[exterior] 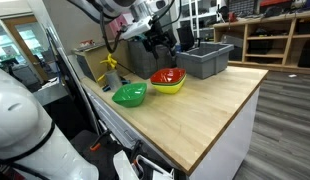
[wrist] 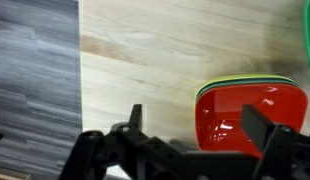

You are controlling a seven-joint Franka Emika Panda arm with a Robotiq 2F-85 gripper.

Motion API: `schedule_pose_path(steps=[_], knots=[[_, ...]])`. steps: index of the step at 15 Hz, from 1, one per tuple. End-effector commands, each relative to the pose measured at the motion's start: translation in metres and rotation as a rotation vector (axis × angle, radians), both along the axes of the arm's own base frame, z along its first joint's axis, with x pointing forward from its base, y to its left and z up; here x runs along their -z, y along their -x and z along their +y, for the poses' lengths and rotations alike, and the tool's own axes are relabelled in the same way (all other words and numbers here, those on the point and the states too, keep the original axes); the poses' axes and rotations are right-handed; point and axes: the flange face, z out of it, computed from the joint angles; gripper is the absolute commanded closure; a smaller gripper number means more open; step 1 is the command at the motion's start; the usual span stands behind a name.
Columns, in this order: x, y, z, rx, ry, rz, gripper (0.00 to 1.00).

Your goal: Remove the orange bowl from the pile of stacked up bowls and put it on the table

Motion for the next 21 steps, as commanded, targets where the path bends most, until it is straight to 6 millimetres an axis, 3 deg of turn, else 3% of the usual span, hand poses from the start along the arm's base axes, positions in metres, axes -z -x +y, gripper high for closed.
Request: schedule_pose_path(steps=[1,6,9,12,16,17,21], knots=[[0.065,-0.015,0.063,0.073,-0.028,0.041,0.00],[0.160,-0.044,0.166,0.146,-0.078,0.129,0.00],[0.197,-0.075,0.213,0.155,-0.067,0.125,0.00],[0.205,-0.105,0.232,0.140,-0.050,0.106,0.00],[0.186,-0.129,0.240,0.103,-0.038,0.079,0.00],[0.199,-0.119,0.238,0.115,-0.057,0.083,0.00],[0.197,-0.121,0.238,0.118,-0.056,0.078,0.00]])
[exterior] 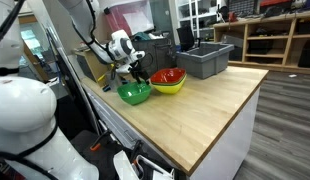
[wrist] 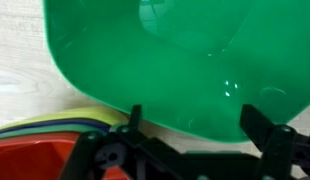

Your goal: Remove the orange bowl from the pile of stacked up bowls and put it on the table

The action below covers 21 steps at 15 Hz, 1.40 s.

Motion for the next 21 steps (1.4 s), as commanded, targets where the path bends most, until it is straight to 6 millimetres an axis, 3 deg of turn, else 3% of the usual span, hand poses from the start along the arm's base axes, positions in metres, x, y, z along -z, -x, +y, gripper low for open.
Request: schedule_pose_path(steps=[1,7,12,21], knots=[[0.000,0.000,0.000,0.000,0.000,0.001,0.00],[0.000,0.000,-0.001,0.000,0.000,0.001,0.00],[0.011,0.008,0.025,-0.004,0.018,0.033,0.00],[-0.017,-0.001,0.055,-0.052,0.012,0.011,0.00]])
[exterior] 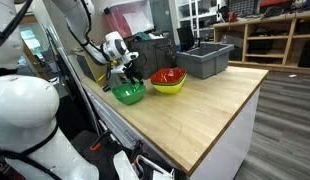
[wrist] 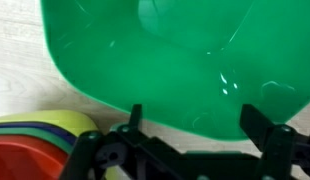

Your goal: Remove the orange bowl from the pile of stacked up bowls and put it on the table

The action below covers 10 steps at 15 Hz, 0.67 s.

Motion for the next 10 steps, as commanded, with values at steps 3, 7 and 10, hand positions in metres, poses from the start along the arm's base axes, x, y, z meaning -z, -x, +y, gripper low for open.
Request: schedule_pose_path(steps=[3,7,10], knots=[[-0.020,-0.010,0.015,0.005,0.022,0.033,0.00],[-0.025,-0.017,0.018,0.011,0.028,0.074,0.00],[-0.031,-0.024,0.016,0.015,0.017,0.100,0.00]])
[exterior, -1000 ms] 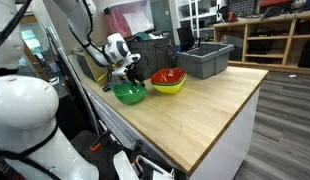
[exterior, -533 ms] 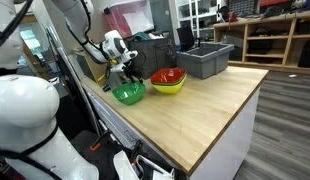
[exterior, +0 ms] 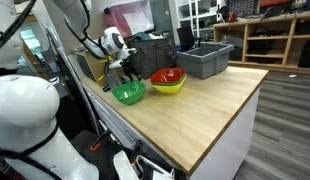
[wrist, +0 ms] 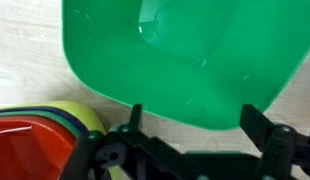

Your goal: Remove the orange bowl from the pile of stacked up bowls and put it on the table

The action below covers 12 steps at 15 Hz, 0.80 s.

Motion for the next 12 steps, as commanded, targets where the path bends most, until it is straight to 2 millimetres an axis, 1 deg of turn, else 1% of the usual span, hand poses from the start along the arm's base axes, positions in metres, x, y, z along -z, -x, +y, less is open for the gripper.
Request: schedule_pose_path(steps=[1,2,6,7,8,9,10,12], knots=[[-0.019,-0.013,-0.008,0.002,-0.019,0.040,0.00],[-0.045,-0.012,-0.030,-0.004,-0.024,0.046,0.00],[-0.080,-0.036,-0.070,-0.035,-0.024,0.091,0.00],[-0.086,-0.042,-0.079,-0.040,-0.042,0.095,0.00],[-0.071,-0.035,-0.071,-0.024,-0.019,0.072,0.00],[-0.078,-0.039,-0.078,-0.022,-0.022,0.067,0.00],[-0.077,-0.039,-0.080,-0.018,-0.022,0.068,0.00],[-0.071,-0.037,-0.076,-0.023,-0.021,0.078,0.00]])
